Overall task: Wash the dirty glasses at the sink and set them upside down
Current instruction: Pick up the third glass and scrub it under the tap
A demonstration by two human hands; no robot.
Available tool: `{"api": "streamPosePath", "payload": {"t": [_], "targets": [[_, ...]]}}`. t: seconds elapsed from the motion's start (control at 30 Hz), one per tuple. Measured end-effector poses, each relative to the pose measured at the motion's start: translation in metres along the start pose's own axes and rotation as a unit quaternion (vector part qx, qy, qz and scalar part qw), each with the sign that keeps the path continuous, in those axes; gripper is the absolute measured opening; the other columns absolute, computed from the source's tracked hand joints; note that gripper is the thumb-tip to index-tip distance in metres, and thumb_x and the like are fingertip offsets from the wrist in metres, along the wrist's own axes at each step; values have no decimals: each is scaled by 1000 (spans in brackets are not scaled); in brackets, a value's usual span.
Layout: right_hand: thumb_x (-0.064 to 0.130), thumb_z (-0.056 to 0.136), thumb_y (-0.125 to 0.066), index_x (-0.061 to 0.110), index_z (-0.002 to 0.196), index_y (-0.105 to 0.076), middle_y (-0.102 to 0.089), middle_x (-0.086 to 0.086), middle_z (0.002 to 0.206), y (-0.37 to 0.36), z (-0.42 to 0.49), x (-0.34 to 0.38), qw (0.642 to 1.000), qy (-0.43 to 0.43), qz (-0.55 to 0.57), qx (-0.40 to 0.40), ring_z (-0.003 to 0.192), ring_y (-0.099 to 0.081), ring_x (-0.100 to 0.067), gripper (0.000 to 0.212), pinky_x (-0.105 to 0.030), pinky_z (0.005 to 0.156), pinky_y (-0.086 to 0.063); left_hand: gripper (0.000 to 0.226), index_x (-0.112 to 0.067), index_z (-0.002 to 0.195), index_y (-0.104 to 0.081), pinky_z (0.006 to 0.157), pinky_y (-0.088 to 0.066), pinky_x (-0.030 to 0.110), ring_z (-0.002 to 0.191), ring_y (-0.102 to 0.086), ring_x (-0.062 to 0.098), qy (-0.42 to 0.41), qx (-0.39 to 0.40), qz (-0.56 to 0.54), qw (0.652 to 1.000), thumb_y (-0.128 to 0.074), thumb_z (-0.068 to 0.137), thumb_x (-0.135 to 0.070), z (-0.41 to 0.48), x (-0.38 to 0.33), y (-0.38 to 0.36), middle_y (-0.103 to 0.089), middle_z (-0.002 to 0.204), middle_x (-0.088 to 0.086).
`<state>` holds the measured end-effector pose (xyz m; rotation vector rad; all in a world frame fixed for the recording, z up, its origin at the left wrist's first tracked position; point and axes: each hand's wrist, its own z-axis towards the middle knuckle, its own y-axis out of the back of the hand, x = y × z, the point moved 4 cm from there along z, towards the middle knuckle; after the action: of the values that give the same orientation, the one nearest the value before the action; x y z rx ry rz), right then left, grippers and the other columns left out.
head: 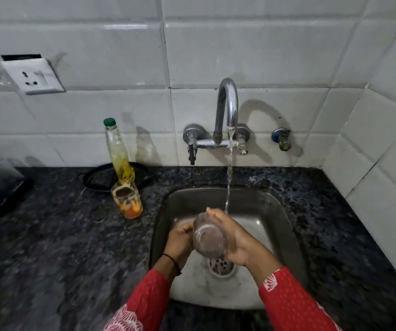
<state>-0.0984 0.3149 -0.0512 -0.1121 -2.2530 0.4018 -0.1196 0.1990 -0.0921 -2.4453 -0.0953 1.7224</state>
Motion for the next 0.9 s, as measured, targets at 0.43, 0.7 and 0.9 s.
{"api": "streamPosePath", "payload": {"t": [0.43,0.7,0.9], "targets": [[48,87,-51,12,74,-56,-46,0,44,-13,25,-69,977,-27,133,-167,29,-38,-8,38,-15,33,-32,64,-26,126,-47,92,-41,9,110,-53,-13,-113,97,133,980,-74,75,3,-52,11,28,-55,125,-13],[38,99,-39,7,102,-51,-49,-9,57,-77,34,-49,954,156,4,-256,37,-39,-13,34,-17,35,-26,64,-28,120,-53,93,-45,14,111,-58,-4,-170,23,98,980,-80,69,1,-47,-28,101,-65,114,-19],[0,76,-53,20,129,-44,-49,-5,129,-199,46,-12,791,468,-298,-259,110,-52,-29,57,-44,91,-46,68,-23,121,-54,90,-45,11,106,-58,-8,-237,-7,95,967,-80,66,7,-45,-109,213,-66,109,-29]]}}
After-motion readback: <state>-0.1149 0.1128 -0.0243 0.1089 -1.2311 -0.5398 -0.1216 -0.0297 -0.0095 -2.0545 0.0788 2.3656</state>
